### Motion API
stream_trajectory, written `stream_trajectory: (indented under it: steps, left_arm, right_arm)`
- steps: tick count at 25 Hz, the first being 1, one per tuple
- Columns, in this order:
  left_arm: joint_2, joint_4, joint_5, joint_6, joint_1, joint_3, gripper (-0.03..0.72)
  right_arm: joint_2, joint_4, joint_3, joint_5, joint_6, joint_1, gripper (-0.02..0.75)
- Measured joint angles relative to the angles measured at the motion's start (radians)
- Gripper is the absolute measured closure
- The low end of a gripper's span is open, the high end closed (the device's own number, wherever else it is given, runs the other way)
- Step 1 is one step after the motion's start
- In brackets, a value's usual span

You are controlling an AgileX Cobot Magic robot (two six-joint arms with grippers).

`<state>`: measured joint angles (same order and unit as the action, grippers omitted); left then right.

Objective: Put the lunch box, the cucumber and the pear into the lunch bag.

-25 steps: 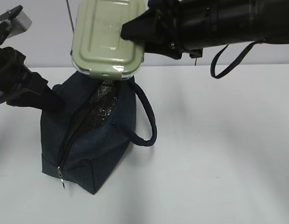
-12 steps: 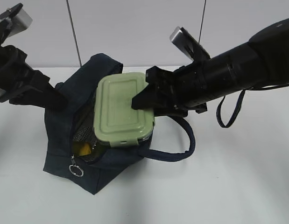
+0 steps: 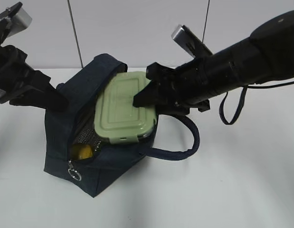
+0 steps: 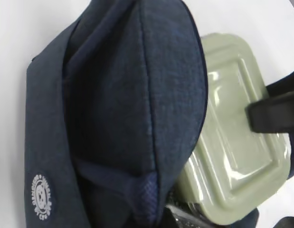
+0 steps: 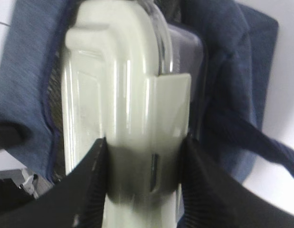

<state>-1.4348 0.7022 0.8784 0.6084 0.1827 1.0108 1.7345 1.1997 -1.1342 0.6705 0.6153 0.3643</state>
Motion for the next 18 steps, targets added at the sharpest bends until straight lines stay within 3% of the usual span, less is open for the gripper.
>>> stream_trajectory:
  steps: [13, 18]
  left_arm:
    - [0.000, -0.004, -0.002, 0.000, 0.000, 0.000, 0.686]
    - [0.000, -0.003, 0.001, 0.000, 0.000, 0.000, 0.686]
  right_arm:
    - [0.167, 0.021, -0.199, -0.052, -0.044, 0.127, 0.431]
    - [0.215, -0.006, -0.223, -0.052, -0.051, 0.132, 0.431]
